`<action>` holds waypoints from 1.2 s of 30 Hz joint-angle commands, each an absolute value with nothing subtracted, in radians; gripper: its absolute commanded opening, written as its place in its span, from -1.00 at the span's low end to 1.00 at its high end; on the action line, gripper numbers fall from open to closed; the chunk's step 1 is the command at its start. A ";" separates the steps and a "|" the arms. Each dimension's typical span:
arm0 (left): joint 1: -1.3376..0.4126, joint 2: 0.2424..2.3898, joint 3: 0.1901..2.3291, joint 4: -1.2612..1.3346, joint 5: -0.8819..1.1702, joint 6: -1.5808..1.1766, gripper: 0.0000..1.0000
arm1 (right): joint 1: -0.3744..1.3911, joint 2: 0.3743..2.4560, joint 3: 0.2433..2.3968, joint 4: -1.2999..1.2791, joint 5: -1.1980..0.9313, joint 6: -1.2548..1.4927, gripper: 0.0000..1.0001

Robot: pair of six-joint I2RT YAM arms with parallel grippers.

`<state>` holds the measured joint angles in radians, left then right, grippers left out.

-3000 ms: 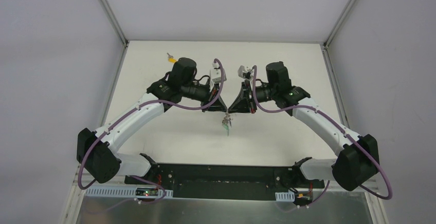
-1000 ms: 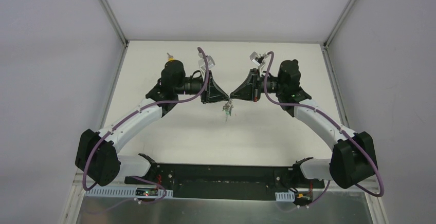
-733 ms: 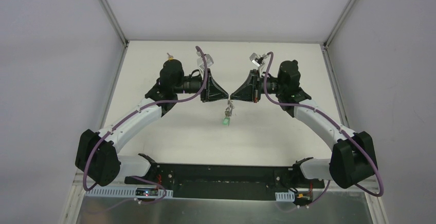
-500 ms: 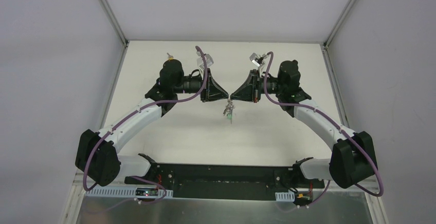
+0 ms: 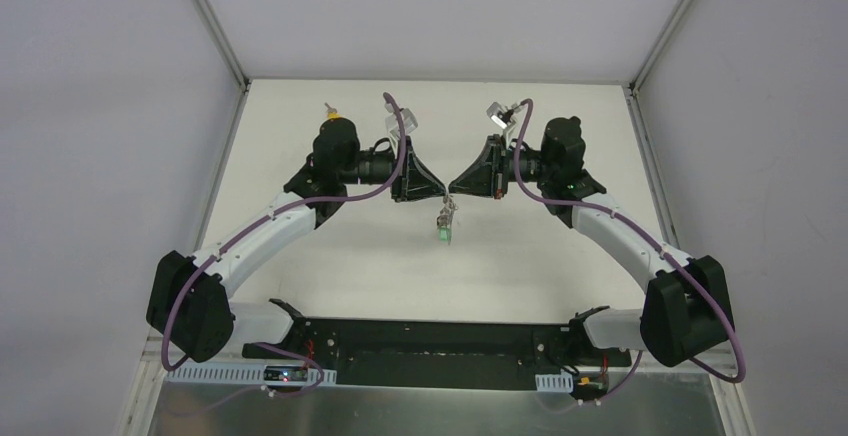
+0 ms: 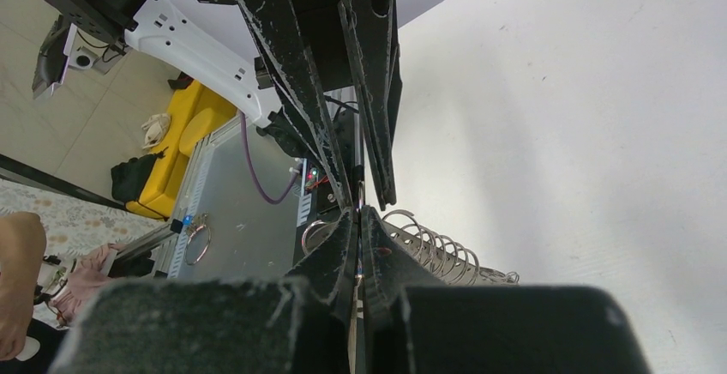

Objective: Put the keys on the keyring

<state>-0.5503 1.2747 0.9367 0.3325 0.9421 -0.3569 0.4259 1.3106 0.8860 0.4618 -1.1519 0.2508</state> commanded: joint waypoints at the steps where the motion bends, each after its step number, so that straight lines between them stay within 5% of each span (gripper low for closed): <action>1: -0.560 1.273 0.939 0.375 0.975 -0.370 -0.61 | 0.420 1.314 0.889 0.533 -1.172 0.268 -1.00; 30: -0.569 1.298 0.971 0.405 0.988 -0.408 -1.00 | 0.422 1.332 0.876 0.554 -1.167 0.272 -1.00; 36: -0.570 1.242 1.035 0.049 0.943 -0.065 -1.00 | 0.414 1.307 0.905 0.367 -1.164 0.088 -0.51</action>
